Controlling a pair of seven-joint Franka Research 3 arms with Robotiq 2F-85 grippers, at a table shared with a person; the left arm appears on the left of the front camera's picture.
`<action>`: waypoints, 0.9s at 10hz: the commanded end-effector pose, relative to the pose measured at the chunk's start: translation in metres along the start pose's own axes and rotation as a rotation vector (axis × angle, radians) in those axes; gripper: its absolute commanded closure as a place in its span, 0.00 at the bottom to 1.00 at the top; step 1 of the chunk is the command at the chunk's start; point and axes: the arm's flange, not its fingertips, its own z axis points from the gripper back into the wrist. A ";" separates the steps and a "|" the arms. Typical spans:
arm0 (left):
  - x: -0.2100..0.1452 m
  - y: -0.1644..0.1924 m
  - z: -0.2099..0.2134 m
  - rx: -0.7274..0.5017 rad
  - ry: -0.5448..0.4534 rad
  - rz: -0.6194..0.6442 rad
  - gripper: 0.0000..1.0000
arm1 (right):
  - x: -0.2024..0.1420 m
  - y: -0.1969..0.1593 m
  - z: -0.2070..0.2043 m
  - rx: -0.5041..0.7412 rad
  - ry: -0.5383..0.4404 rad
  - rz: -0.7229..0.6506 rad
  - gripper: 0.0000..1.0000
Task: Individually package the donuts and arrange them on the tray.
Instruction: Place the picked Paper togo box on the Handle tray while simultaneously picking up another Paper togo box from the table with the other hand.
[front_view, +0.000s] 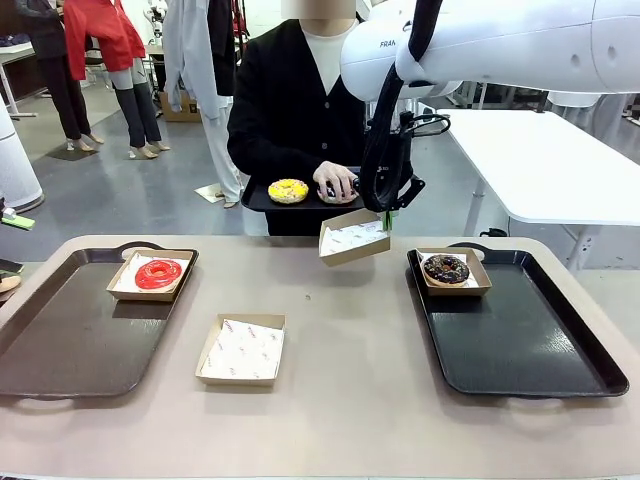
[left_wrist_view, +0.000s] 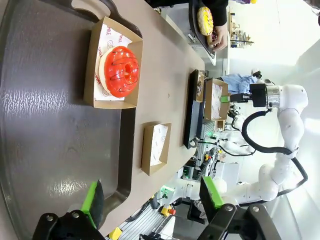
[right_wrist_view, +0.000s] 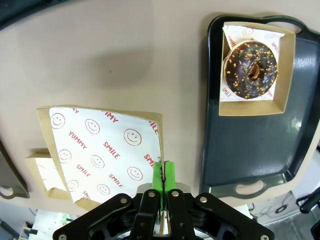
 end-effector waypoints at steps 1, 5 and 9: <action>0.000 0.000 0.001 0.000 0.003 -0.015 0.00 | -0.001 -0.001 0.000 0.001 -0.001 -0.001 1.00; 0.000 0.000 0.001 0.000 0.003 -0.015 0.00 | -0.001 -0.001 0.000 0.001 -0.001 -0.001 1.00; 0.000 0.000 0.001 0.000 0.003 -0.015 0.00 | -0.001 -0.001 0.000 0.001 -0.001 -0.001 1.00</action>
